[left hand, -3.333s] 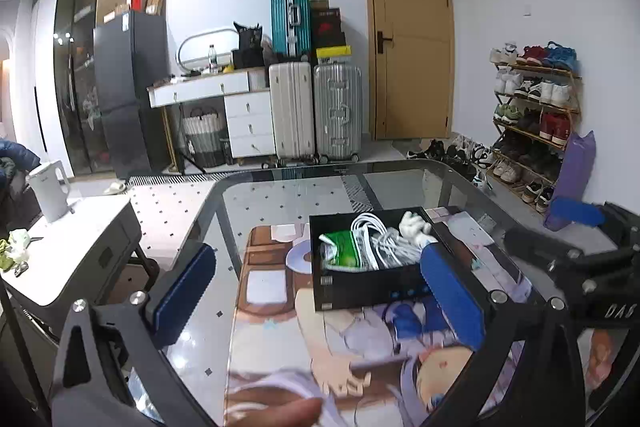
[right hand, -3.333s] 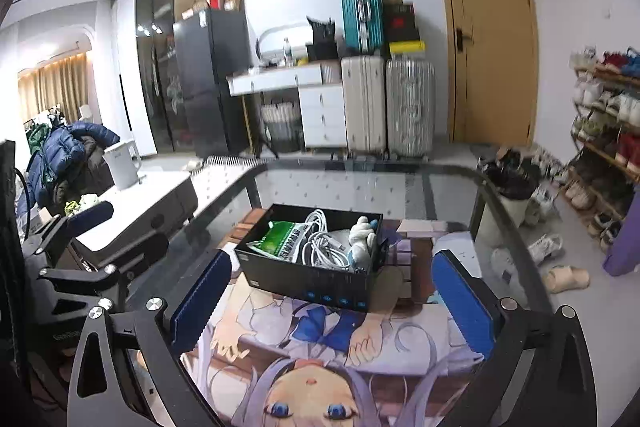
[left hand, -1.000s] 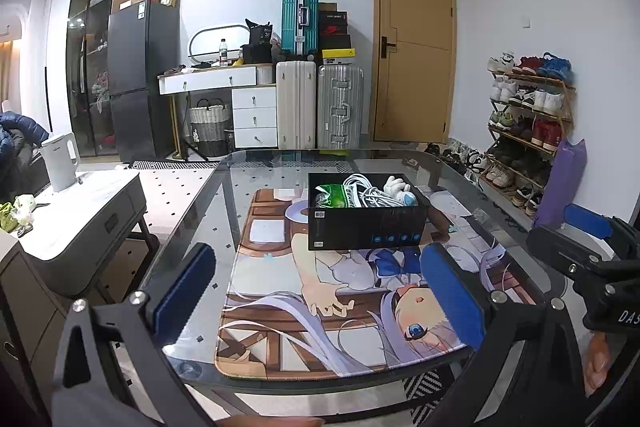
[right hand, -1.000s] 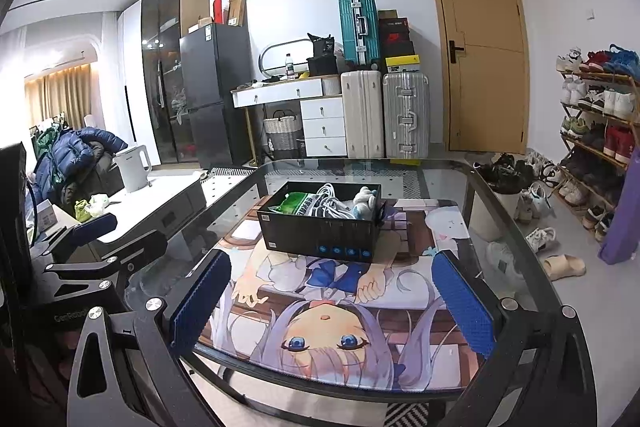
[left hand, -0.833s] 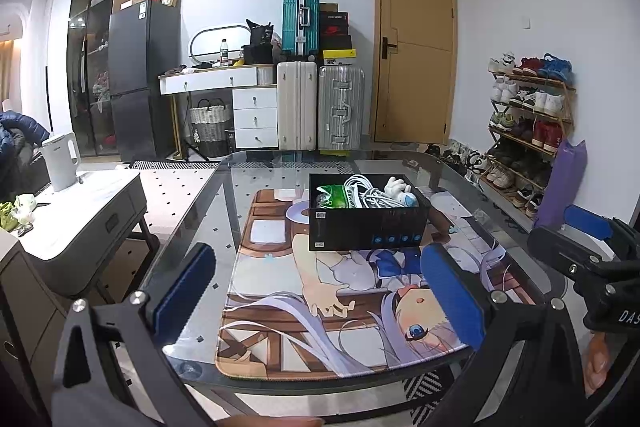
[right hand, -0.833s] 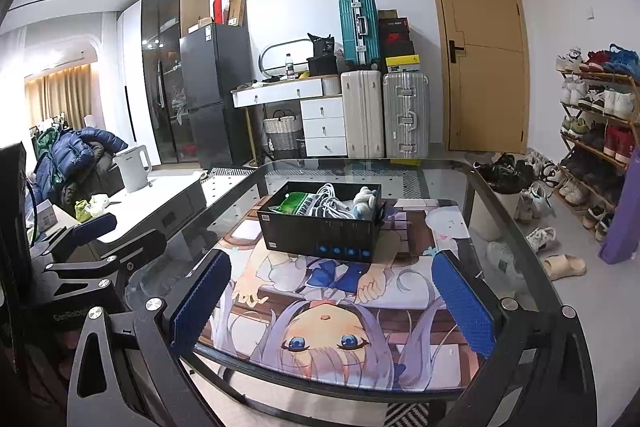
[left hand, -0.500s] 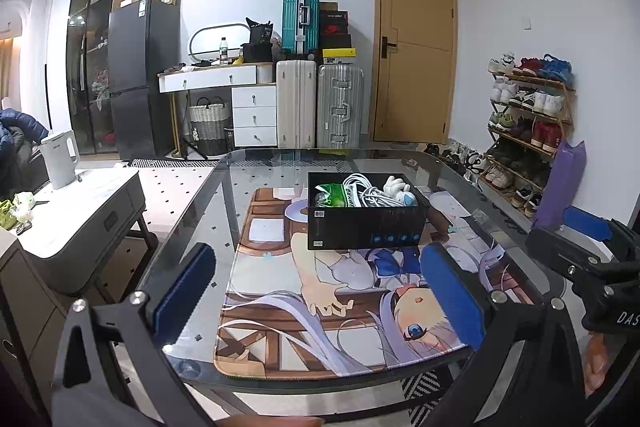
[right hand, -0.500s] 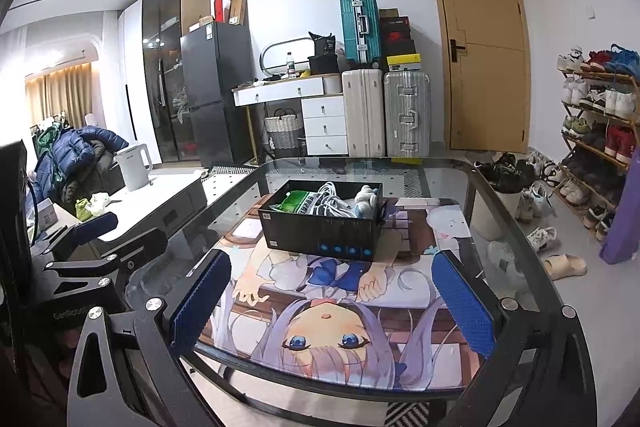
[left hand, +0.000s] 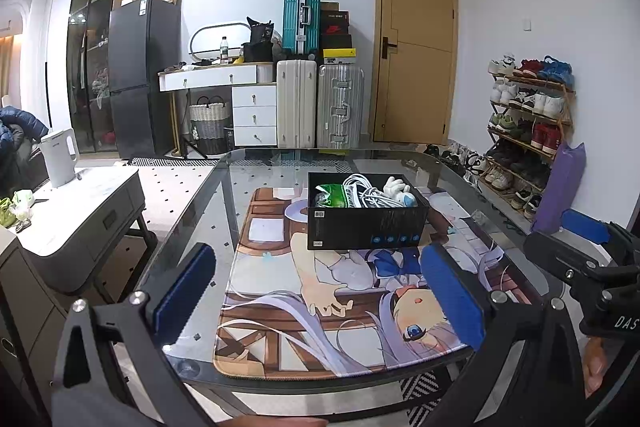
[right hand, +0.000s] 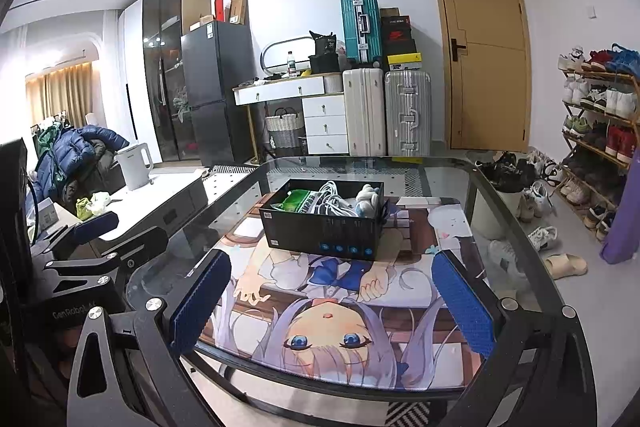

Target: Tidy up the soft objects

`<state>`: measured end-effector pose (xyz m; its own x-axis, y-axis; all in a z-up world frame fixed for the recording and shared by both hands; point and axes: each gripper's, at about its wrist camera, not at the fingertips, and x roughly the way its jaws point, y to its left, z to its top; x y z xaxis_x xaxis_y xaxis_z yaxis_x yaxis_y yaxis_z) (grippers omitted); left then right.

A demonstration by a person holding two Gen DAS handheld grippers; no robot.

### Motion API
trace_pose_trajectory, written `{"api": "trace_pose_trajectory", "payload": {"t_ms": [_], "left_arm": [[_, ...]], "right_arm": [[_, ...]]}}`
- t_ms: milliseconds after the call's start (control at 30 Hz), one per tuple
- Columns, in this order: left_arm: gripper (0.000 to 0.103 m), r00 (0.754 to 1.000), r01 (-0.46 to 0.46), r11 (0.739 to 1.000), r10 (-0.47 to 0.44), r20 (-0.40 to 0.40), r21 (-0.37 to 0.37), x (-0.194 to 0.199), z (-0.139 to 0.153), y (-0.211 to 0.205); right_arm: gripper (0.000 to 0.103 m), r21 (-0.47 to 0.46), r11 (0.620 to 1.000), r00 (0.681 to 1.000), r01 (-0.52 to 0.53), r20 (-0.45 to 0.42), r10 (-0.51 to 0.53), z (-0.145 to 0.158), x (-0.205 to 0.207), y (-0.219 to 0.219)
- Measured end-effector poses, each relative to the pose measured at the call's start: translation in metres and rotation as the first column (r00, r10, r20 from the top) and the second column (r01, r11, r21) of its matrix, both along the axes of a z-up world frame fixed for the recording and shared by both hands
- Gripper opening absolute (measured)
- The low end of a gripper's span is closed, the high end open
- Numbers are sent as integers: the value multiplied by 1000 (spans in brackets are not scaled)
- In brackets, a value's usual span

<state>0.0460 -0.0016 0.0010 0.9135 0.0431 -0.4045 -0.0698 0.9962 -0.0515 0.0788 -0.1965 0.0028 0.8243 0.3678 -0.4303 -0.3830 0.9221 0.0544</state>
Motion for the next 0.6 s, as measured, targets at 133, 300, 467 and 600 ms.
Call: {"api": "trace_pose_trajectory", "payload": {"t_ms": [133, 300, 467, 600], "left_arm": [[103, 1000, 0, 1000, 0, -1, -4, -1, -1, 1], [103, 1000, -3, 1000, 3, -1, -3, -1, -2, 0], [103, 1000, -2, 1000, 2, -1, -6, -2, -2, 1], [103, 1000, -5, 1000, 5, -1, -8, -2, -3, 0]], "right_arm": [[102, 6, 1000, 1000, 0, -2, 0, -1, 0, 0], [102, 5, 1000, 1000, -3, -1, 3, -1, -1, 0], [102, 3, 1000, 1000, 1, -2, -1, -1, 0, 1], [102, 3, 1000, 1000, 1, -1, -1, -1, 0, 1]]}}
